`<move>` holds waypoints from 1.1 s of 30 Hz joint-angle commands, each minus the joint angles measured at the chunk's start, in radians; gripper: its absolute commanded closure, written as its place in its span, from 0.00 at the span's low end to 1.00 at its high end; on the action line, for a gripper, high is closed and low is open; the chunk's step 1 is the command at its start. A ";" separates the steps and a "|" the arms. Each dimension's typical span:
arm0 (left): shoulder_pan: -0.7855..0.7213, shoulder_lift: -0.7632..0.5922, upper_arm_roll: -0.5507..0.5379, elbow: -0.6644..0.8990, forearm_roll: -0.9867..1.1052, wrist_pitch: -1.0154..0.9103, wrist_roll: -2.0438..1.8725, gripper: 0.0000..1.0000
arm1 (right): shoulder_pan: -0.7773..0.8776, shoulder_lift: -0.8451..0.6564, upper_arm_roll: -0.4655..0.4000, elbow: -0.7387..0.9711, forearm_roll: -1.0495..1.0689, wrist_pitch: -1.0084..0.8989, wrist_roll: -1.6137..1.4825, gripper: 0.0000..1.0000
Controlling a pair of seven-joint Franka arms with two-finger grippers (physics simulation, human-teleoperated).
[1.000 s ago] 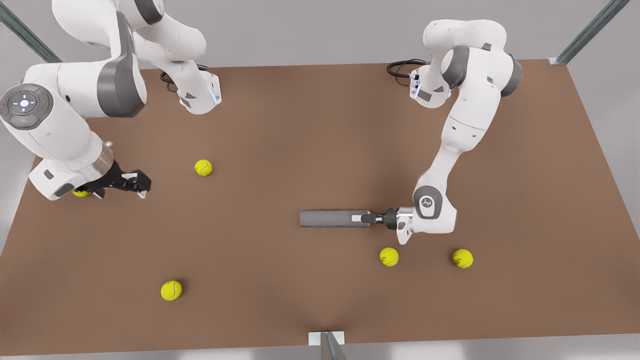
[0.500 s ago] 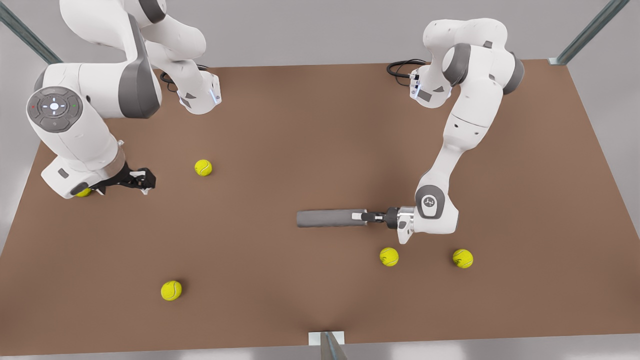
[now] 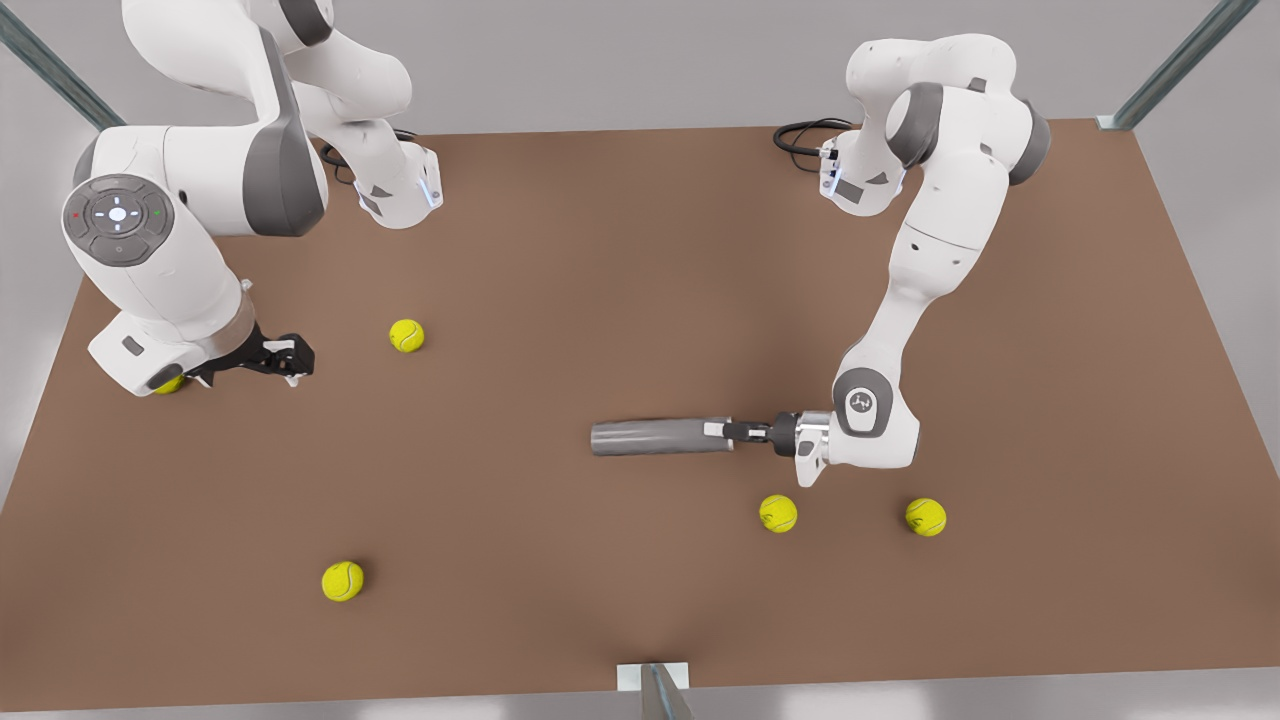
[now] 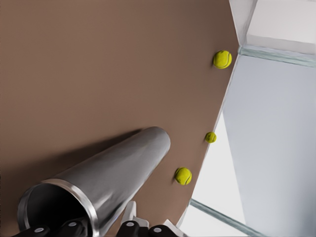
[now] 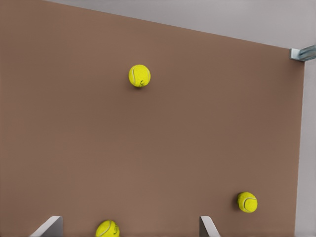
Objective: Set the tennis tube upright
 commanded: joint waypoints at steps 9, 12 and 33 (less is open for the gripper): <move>0.000 -0.015 0.000 0.001 0.017 -0.019 -0.025 0.71 | 0.020 0.000 0.000 0.000 -0.018 -0.011 0.001 0.00; 0.000 -0.018 0.000 0.001 0.017 -0.025 -0.025 0.73 | 0.020 0.003 0.000 0.000 -0.023 -0.009 0.001 0.00; 0.015 -0.091 0.021 0.015 0.123 -0.112 -0.133 0.79 | 0.020 0.014 -0.002 0.002 -0.023 -0.009 0.001 0.00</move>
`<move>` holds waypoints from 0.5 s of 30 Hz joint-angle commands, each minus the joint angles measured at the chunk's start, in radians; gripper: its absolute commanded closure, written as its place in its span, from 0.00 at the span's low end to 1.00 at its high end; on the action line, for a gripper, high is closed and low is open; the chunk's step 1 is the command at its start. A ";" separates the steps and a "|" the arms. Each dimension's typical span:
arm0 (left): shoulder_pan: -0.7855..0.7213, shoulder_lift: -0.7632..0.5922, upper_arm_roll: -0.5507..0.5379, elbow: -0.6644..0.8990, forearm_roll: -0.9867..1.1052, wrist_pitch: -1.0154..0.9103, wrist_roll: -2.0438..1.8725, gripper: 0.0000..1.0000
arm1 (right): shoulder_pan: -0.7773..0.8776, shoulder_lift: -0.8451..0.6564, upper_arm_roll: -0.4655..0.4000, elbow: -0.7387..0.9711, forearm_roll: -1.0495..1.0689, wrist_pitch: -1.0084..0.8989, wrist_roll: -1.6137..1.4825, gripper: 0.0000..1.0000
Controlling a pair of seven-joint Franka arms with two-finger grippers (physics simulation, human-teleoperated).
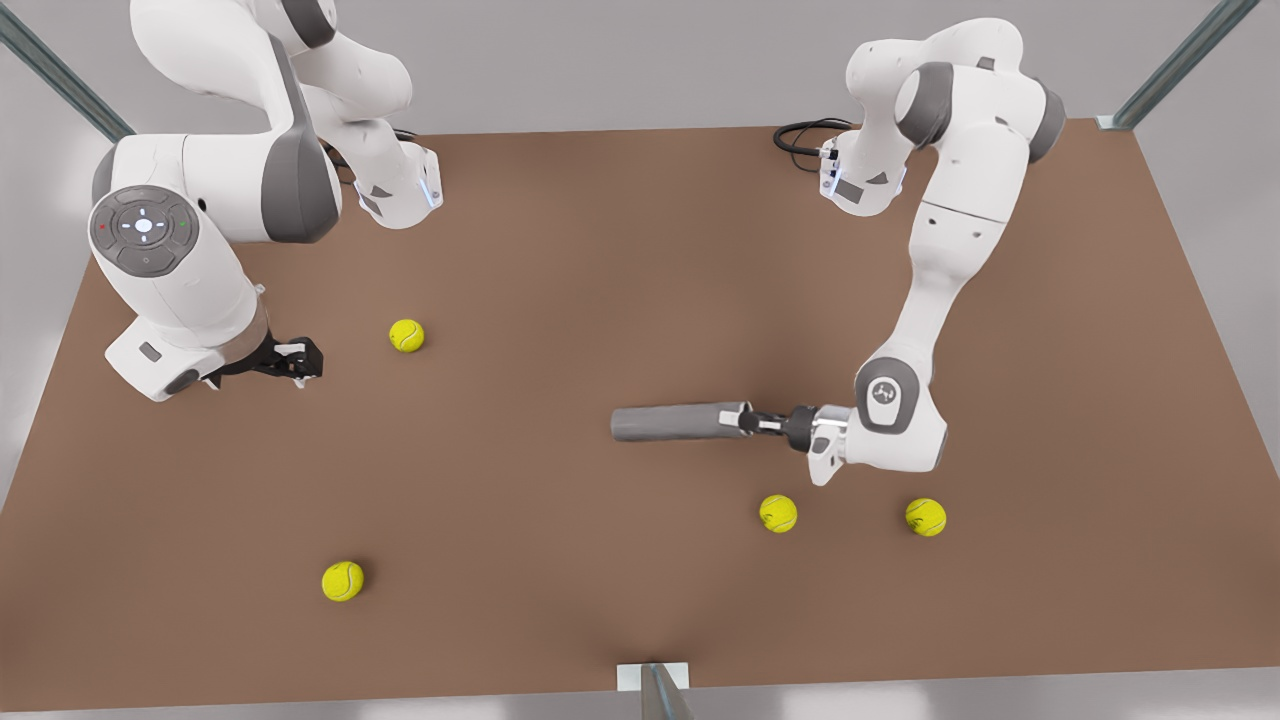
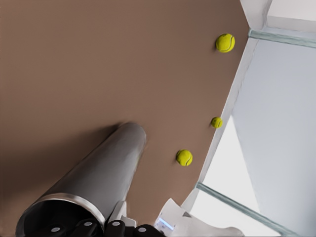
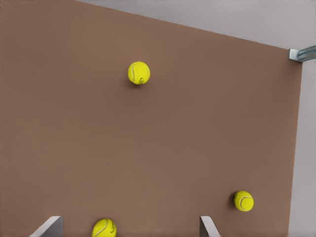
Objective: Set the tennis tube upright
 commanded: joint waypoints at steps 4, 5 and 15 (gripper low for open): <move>0.009 -0.027 0.009 0.000 0.036 -0.037 -0.016 0.79 | 0.000 0.000 0.000 0.000 0.000 0.000 0.000 0.00; 0.011 -0.036 0.009 0.000 0.036 -0.041 -0.030 0.79 | 0.000 0.000 0.000 0.000 0.000 0.000 -0.001 0.00; 0.014 -0.147 0.060 0.001 0.206 -0.092 -0.130 0.79 | 0.000 0.000 -0.001 0.000 -0.002 0.000 0.000 0.00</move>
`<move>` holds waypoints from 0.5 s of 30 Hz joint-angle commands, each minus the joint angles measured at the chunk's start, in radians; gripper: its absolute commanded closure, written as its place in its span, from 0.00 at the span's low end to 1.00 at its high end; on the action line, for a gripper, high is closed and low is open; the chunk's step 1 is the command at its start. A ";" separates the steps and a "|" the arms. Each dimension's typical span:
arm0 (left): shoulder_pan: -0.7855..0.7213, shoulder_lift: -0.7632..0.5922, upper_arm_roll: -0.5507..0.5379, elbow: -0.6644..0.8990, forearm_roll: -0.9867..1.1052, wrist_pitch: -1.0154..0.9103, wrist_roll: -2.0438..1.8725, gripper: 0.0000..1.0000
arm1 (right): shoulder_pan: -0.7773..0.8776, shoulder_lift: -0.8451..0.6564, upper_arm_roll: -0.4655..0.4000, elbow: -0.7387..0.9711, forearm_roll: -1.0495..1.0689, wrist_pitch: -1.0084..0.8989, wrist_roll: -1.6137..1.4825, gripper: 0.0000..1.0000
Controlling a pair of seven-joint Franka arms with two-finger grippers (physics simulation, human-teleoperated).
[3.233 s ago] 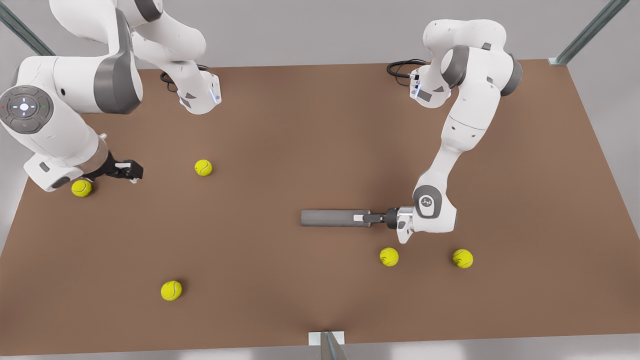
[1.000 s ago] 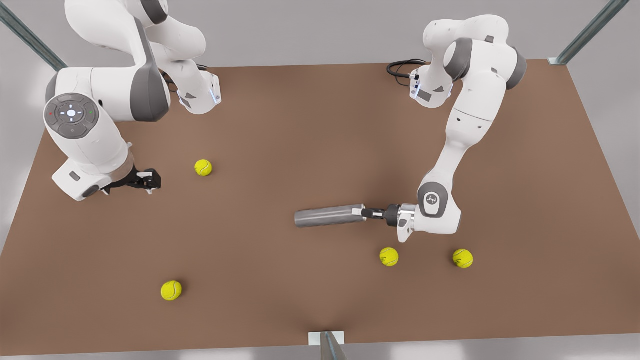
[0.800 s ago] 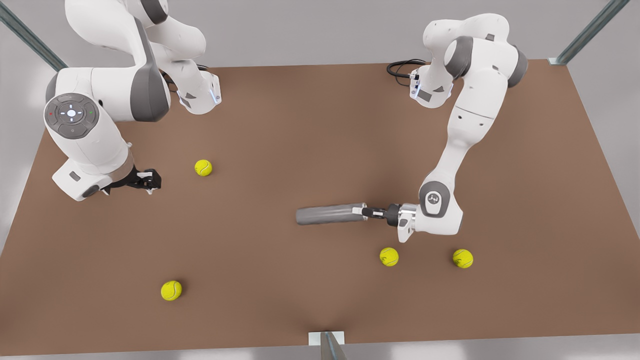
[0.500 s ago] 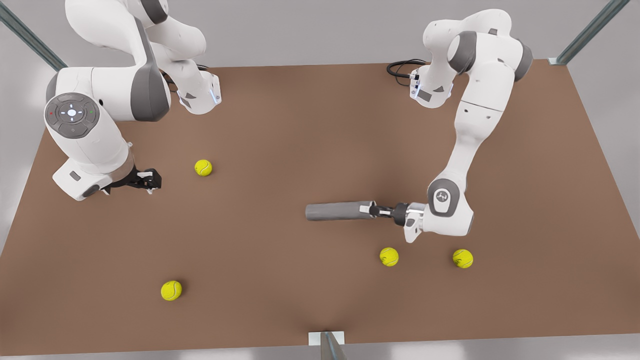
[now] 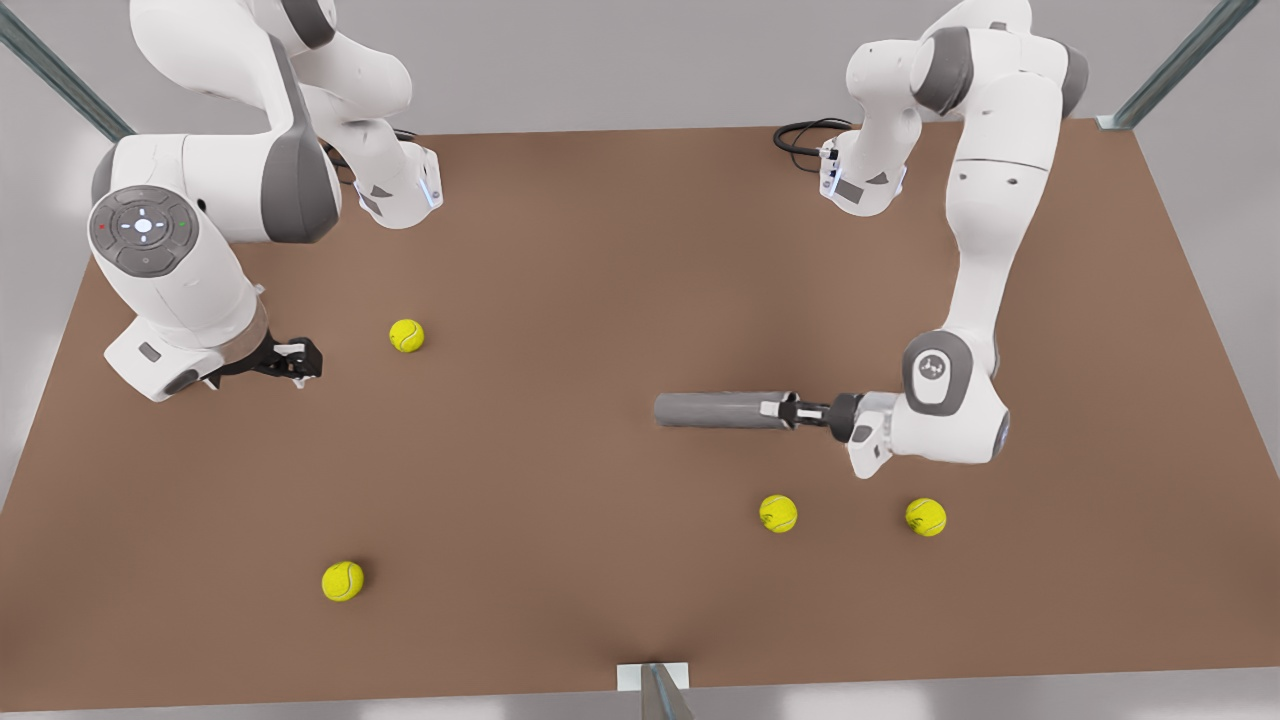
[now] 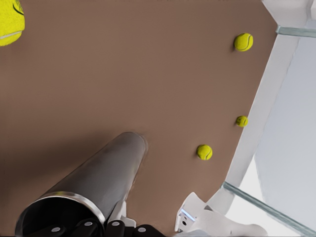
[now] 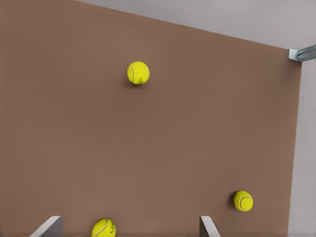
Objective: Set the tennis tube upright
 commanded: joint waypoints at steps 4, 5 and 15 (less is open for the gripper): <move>0.017 -0.039 0.018 0.021 0.156 -0.048 0.001 0.79 | -0.001 0.000 0.000 0.000 0.000 0.002 0.000 0.00; 0.017 -0.051 0.021 0.020 0.164 -0.048 0.001 0.79 | -0.001 0.000 0.000 0.000 0.000 0.000 0.000 0.00; 0.036 -0.178 0.039 0.021 0.514 -0.045 -0.134 0.79 | 0.000 0.000 0.000 0.000 -0.021 0.002 -0.003 0.00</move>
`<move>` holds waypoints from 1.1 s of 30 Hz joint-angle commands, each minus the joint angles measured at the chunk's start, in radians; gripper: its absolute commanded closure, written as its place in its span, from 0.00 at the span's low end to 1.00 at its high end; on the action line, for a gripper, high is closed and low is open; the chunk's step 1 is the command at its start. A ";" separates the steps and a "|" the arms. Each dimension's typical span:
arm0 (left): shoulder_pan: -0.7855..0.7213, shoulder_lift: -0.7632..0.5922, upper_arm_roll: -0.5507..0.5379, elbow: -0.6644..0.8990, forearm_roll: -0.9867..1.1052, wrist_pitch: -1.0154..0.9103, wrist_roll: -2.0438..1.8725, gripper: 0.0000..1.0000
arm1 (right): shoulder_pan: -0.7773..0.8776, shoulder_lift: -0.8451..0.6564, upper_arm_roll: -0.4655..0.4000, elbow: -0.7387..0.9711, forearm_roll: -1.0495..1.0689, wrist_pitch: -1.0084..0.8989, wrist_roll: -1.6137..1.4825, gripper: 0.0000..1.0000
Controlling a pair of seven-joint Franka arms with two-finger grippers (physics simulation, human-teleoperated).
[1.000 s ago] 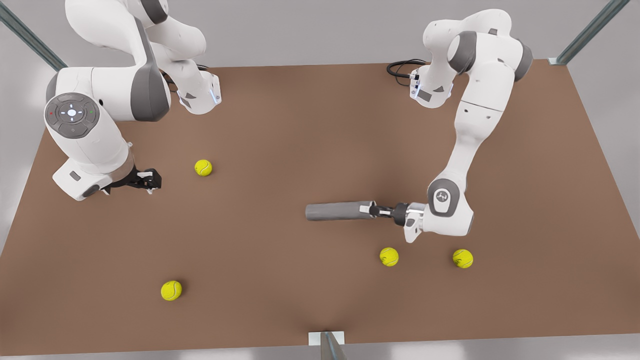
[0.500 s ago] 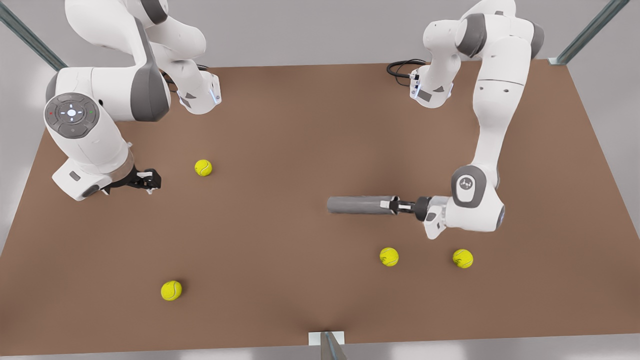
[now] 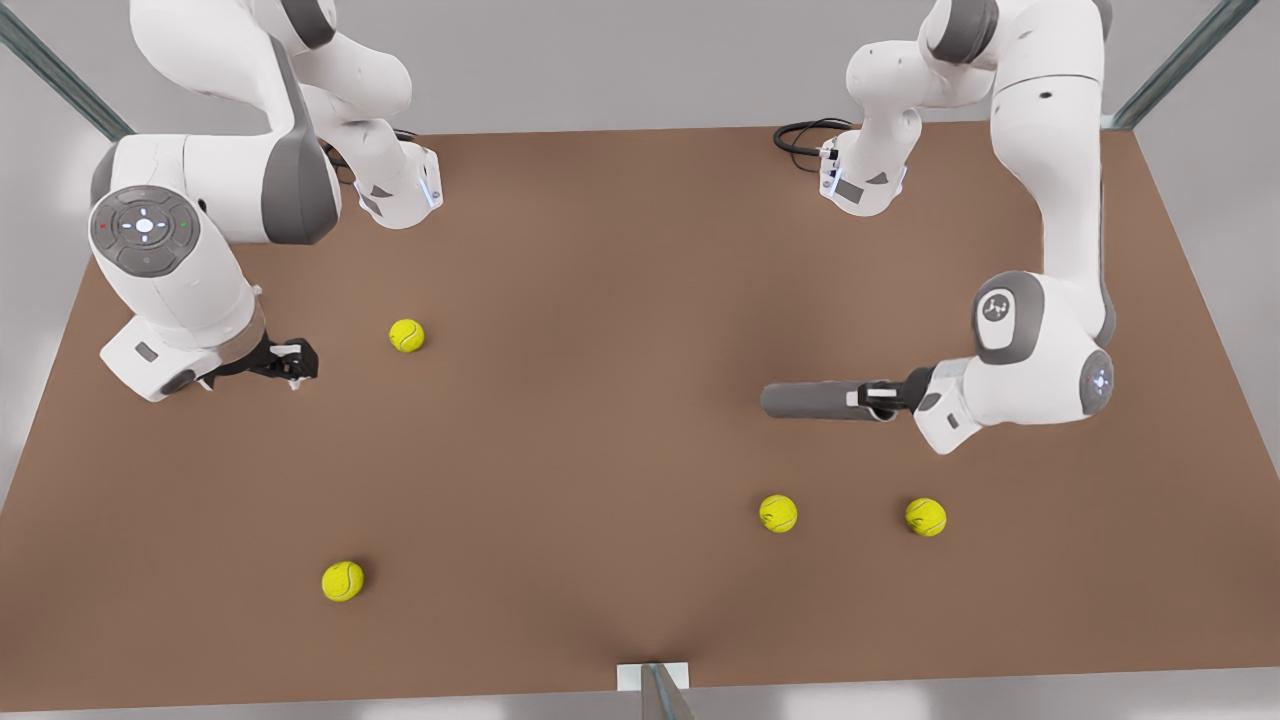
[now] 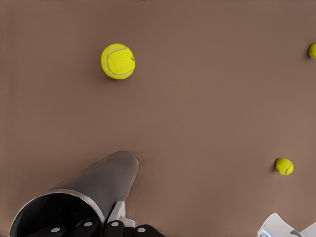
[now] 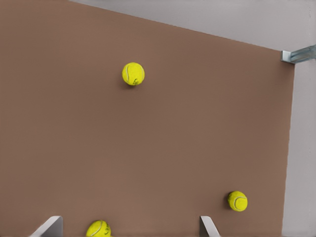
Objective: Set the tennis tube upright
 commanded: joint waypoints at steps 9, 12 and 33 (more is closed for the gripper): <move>0.000 -0.045 0.019 0.000 0.372 0.020 -0.150 0.79 | 0.002 0.000 0.000 0.000 0.000 0.002 0.000 0.00; 0.000 -0.048 0.022 0.000 0.382 0.046 -0.211 0.79 | 0.001 0.000 0.000 0.000 0.000 0.002 0.002 0.00; 0.008 0.010 0.022 -0.020 0.434 0.121 -0.318 0.79 | 0.021 -0.001 0.002 0.000 0.008 -0.037 0.000 0.00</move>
